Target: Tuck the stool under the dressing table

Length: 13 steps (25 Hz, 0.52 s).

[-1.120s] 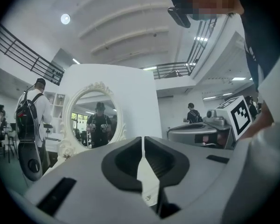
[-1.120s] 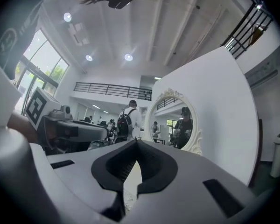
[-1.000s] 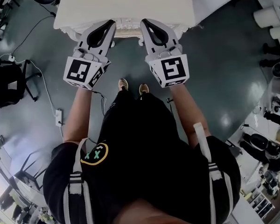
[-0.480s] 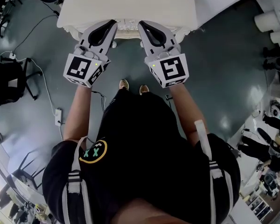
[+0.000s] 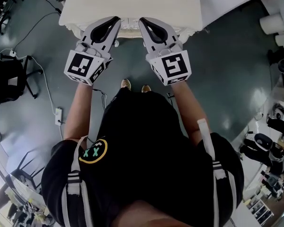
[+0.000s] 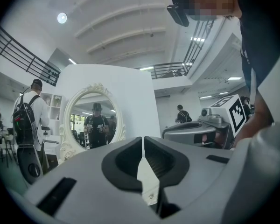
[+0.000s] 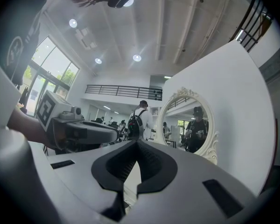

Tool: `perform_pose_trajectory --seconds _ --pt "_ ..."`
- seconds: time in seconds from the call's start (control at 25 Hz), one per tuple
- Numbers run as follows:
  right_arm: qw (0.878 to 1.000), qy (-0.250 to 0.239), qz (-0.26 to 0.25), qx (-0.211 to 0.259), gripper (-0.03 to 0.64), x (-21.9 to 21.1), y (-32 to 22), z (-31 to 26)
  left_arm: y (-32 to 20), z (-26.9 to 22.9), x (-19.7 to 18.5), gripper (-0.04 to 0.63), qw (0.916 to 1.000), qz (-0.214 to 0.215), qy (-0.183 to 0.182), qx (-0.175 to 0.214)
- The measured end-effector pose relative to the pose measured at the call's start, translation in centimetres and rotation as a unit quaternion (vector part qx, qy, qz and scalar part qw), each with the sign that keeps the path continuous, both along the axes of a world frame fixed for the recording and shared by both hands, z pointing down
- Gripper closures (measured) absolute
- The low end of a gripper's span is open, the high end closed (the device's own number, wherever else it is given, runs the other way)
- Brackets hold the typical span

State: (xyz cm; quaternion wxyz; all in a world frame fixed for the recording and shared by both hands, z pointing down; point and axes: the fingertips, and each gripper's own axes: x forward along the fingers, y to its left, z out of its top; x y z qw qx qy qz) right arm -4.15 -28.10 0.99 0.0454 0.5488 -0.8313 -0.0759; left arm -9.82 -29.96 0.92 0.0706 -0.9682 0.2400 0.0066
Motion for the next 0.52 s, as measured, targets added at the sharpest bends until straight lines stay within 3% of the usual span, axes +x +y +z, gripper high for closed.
perform_pose_trajectory --seconds 0.52 --pt "1.000 0.003 0.000 0.006 0.597 0.6 -0.2 -0.3 -0.1 -0.1 0.7 0.563 1.0000 0.001 0.002 0.001"
